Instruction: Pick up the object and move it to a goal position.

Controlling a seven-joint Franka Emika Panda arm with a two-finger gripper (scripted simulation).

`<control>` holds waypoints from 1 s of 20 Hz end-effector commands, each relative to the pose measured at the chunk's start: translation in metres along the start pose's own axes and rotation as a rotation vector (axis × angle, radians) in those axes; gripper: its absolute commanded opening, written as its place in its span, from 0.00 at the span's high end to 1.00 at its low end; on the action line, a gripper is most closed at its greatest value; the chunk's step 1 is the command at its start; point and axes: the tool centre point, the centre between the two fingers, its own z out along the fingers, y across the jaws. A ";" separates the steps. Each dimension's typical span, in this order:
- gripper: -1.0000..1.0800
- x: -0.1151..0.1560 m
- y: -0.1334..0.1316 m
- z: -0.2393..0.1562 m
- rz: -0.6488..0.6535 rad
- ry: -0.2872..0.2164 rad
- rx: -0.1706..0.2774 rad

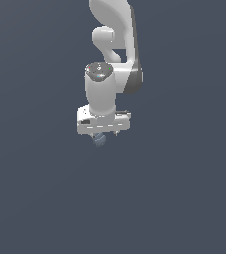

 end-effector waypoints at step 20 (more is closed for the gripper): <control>0.04 -0.048 0.026 0.058 -0.441 0.011 0.002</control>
